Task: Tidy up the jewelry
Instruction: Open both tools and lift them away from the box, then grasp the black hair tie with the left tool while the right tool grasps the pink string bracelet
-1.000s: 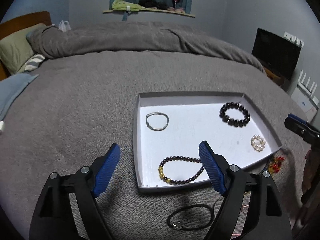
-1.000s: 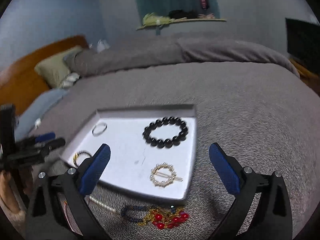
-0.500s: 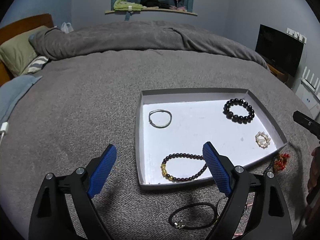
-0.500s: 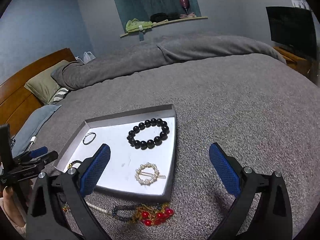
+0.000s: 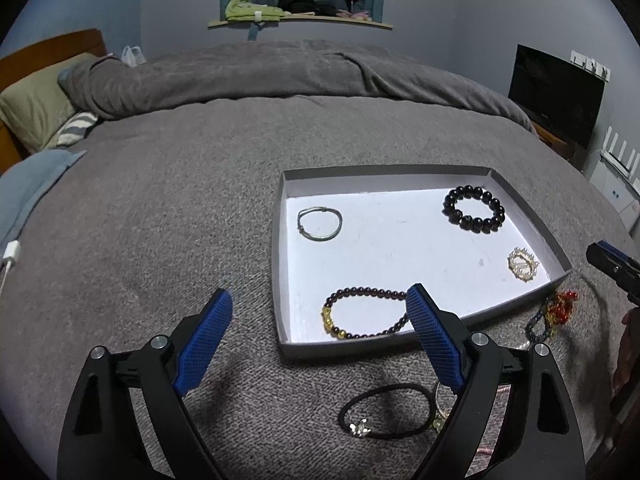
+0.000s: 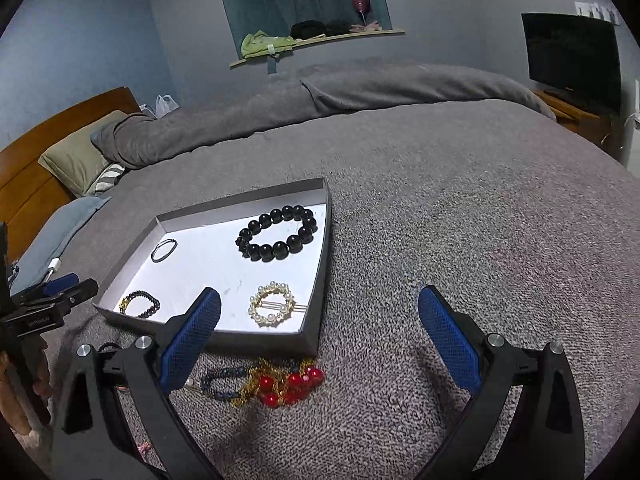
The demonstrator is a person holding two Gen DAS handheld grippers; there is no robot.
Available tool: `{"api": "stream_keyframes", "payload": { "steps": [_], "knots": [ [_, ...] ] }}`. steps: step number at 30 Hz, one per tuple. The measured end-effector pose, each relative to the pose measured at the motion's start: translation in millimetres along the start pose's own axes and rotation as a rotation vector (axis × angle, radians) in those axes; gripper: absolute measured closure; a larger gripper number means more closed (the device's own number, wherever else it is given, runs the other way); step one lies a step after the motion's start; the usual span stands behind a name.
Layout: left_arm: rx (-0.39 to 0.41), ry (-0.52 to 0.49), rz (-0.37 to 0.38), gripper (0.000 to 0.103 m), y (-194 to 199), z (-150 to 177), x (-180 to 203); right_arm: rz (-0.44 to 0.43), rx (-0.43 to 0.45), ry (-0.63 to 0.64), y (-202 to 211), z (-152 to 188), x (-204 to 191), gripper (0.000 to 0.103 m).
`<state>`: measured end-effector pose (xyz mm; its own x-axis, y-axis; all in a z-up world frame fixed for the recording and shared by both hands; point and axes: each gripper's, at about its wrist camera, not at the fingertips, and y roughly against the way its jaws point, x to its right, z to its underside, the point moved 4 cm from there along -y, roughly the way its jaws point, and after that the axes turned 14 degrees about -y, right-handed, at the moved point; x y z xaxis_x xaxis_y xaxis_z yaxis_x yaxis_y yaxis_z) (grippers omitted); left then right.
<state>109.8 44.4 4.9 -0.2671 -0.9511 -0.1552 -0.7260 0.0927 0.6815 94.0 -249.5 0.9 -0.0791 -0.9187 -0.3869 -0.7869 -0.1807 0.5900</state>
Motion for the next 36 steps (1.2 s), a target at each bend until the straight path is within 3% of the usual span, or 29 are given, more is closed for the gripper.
{"api": "stream_keyframes", "payload": {
  "steps": [10,17,23,32,36],
  "knots": [
    [-0.017,-0.016,-0.081,0.009,8,18,-4,0.048,-0.003,0.059,19,28,14,0.005],
    [-0.057,-0.034,-0.05,0.008,12,42,8,0.004,-0.078,0.05,16,45,11,0.005],
    [-0.086,-0.063,0.031,0.008,16,68,22,-0.017,-0.088,0.111,16,56,-7,0.005],
    [-0.061,-0.02,0.093,0.01,10,63,22,-0.062,-0.14,0.218,16,78,-34,0.006],
    [-0.052,-0.01,0.1,0.013,10,62,20,-0.132,-0.147,0.226,25,82,-47,0.006]
  ]
}}
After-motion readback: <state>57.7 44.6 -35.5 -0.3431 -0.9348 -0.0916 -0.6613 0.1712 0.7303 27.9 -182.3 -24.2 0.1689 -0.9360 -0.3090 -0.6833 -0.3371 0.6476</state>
